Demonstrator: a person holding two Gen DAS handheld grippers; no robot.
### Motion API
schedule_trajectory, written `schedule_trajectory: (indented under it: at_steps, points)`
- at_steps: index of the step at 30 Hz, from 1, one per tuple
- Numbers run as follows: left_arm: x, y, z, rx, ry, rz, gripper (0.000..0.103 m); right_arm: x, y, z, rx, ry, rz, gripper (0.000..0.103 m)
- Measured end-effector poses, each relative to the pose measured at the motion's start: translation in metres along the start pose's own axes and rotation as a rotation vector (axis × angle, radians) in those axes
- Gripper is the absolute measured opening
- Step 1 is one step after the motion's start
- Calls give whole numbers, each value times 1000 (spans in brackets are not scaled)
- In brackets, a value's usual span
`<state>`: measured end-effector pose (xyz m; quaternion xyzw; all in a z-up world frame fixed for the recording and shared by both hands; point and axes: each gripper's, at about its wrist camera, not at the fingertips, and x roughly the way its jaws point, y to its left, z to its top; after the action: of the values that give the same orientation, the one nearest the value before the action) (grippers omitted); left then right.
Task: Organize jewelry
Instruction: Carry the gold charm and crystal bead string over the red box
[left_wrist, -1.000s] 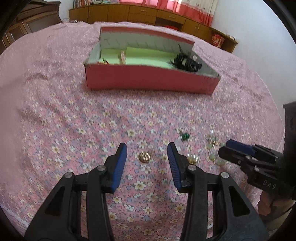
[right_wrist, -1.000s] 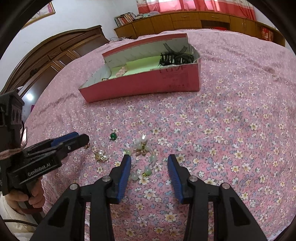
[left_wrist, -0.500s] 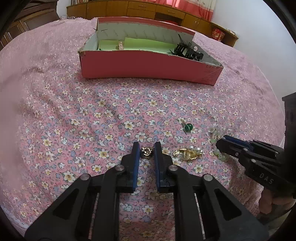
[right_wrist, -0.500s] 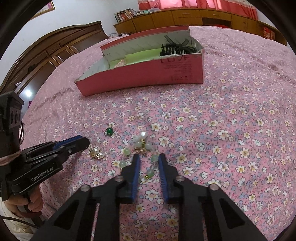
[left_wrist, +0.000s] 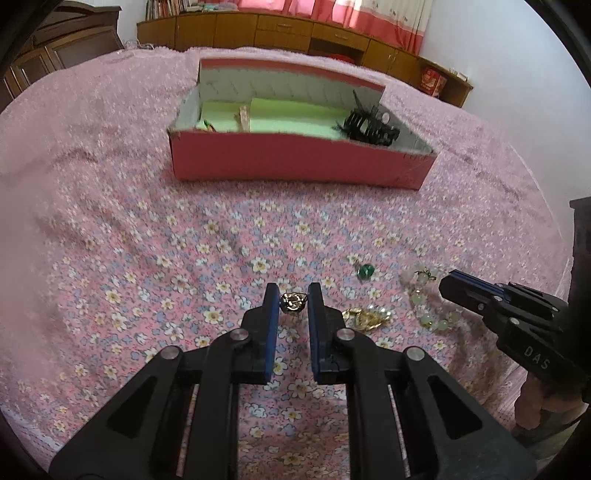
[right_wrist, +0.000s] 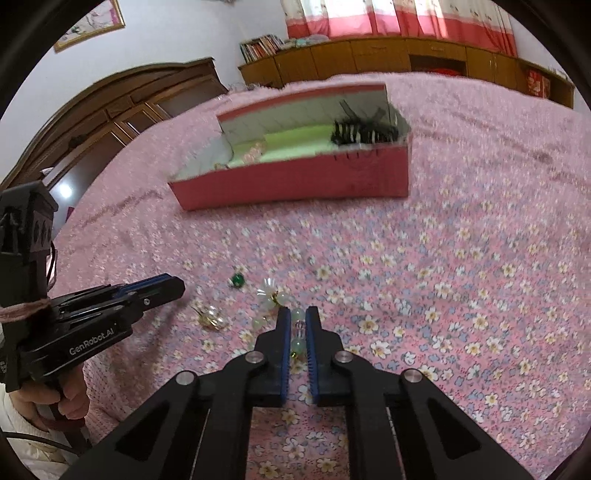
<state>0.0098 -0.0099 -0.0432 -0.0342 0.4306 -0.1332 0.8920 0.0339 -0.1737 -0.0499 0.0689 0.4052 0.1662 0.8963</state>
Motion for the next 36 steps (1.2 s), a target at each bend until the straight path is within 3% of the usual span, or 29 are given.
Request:
schedule_trajectory:
  at_steps: [14,36]
  points:
    - [-36,-13,20,26,-148,6,7,-42,15,15,-73,-172,-11,9]
    - [-61,-12,79,28,-372,49,7,-62,38,73,-166,-374,-18,9]
